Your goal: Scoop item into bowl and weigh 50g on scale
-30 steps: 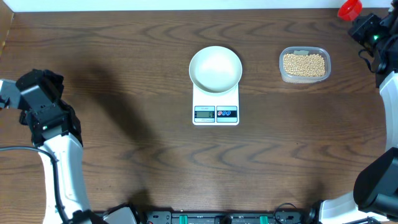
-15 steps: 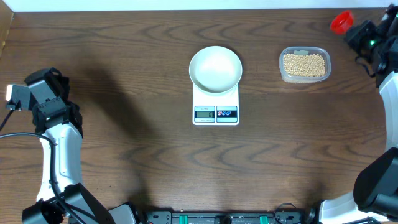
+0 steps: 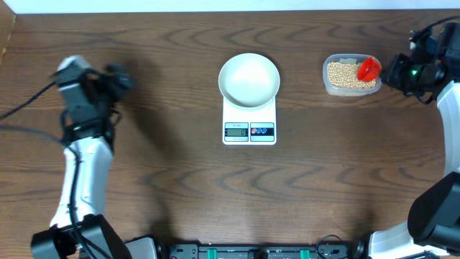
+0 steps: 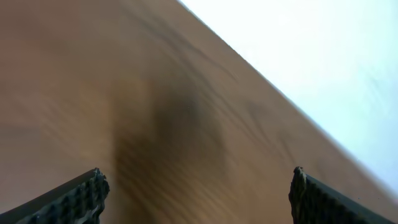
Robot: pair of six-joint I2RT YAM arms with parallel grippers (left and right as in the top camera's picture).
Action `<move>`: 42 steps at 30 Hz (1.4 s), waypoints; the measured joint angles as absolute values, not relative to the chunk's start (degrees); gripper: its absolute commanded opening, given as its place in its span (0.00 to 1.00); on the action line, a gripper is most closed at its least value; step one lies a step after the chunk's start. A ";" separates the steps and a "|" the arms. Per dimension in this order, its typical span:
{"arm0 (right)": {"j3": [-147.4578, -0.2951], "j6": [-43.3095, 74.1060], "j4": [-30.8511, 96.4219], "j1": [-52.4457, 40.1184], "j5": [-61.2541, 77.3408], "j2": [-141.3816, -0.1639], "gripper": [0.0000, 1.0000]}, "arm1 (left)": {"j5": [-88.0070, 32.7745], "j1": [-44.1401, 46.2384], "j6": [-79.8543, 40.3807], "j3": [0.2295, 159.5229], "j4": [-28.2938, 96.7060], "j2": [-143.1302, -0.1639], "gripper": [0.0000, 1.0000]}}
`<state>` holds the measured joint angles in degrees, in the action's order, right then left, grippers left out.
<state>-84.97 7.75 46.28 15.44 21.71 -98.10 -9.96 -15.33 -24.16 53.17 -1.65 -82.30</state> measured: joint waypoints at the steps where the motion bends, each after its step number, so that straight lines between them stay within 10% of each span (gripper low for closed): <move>1: -85.32 6.83 46.94 15.35 21.78 -98.10 0.01 | -11.22 -13.08 -21.80 53.17 -1.08 -82.15 0.95; 15: -86.56 1.61 46.13 15.31 22.20 -98.08 0.01 | -15.79 7.07 0.14 53.47 22.26 -80.29 0.98; 42: -86.56 0.97 45.34 15.31 22.24 -98.08 0.01 | -26.35 9.13 15.99 59.99 36.58 -65.01 0.98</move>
